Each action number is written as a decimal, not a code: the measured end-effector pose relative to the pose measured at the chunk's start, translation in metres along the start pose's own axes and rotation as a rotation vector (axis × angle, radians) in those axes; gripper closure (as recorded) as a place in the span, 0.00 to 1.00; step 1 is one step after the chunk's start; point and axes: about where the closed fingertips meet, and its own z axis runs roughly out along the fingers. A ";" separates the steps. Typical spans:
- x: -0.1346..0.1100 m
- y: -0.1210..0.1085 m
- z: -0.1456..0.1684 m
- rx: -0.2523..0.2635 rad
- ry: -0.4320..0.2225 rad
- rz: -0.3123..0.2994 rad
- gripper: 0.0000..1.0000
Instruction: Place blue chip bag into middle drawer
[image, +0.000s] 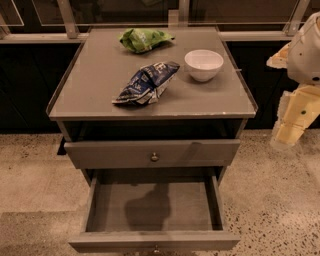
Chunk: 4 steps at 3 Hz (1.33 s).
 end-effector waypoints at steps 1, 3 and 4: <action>0.000 0.000 0.000 0.000 0.000 0.000 0.00; -0.031 -0.056 0.032 -0.034 -0.120 -0.067 0.00; -0.069 -0.090 0.059 -0.064 -0.213 -0.120 0.00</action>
Offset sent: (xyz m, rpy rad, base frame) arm 0.0503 0.0052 -0.0085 0.0772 0.0028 0.0759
